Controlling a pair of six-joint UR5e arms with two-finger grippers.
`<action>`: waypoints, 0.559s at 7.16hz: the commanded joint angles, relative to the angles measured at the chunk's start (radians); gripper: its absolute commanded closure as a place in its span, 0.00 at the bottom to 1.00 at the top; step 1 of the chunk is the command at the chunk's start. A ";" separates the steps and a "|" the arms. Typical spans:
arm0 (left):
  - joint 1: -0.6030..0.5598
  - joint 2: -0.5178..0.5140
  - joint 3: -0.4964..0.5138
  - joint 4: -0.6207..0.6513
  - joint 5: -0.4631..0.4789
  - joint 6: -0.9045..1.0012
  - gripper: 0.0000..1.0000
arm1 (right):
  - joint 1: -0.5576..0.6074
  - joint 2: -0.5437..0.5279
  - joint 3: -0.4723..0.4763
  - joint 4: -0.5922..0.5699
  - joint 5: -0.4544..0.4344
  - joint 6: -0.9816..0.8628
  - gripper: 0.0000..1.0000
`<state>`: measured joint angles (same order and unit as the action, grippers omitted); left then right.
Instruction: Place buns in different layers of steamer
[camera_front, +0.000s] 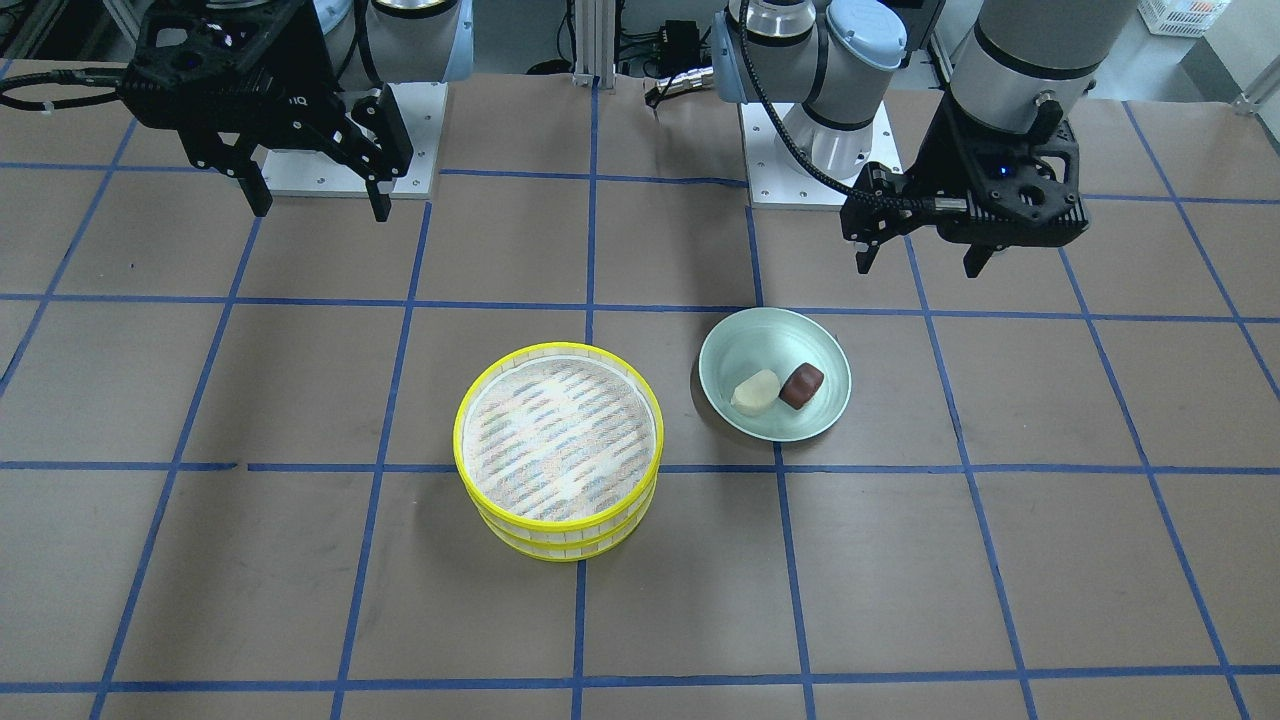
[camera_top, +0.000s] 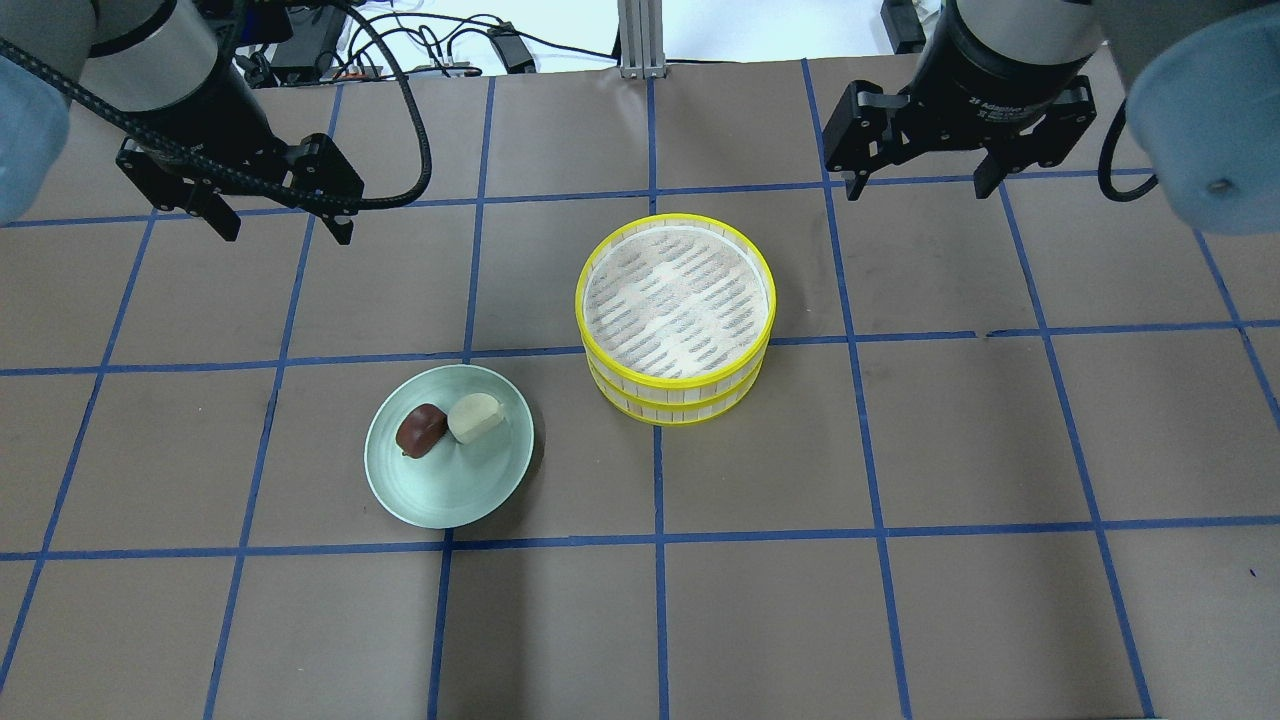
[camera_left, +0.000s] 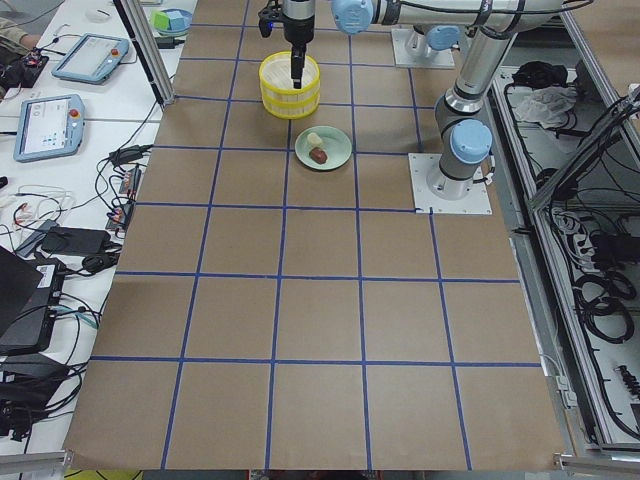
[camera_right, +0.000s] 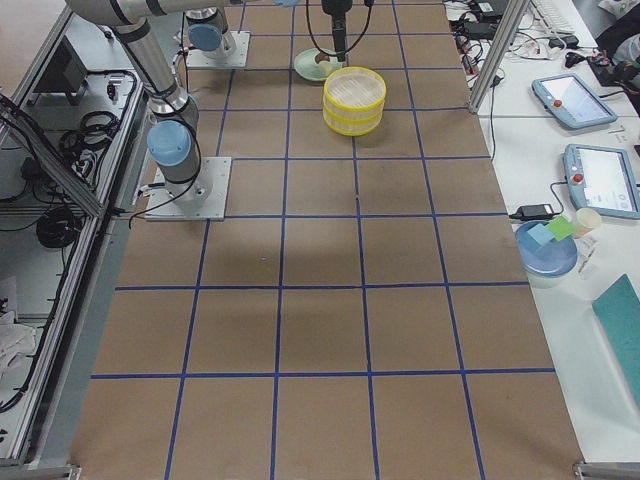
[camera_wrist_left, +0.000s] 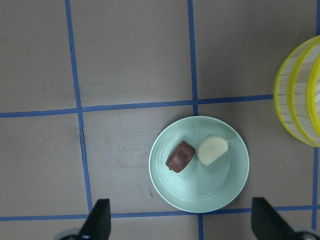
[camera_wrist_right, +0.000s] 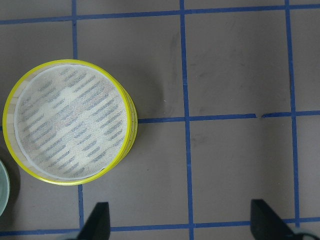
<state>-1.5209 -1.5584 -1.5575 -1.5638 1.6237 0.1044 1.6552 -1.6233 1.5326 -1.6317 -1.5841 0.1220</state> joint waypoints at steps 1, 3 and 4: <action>0.001 0.005 -0.001 -0.005 -0.001 0.000 0.00 | 0.001 0.026 -0.028 0.015 -0.004 0.001 0.00; 0.001 0.006 -0.001 -0.015 -0.001 0.000 0.00 | 0.002 0.026 -0.026 0.015 -0.002 0.002 0.00; 0.001 0.005 -0.001 -0.018 -0.001 0.001 0.00 | 0.002 0.023 -0.026 0.015 -0.004 0.005 0.00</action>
<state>-1.5202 -1.5534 -1.5585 -1.5756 1.6226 0.1046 1.6566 -1.5982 1.5068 -1.6172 -1.5869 0.1246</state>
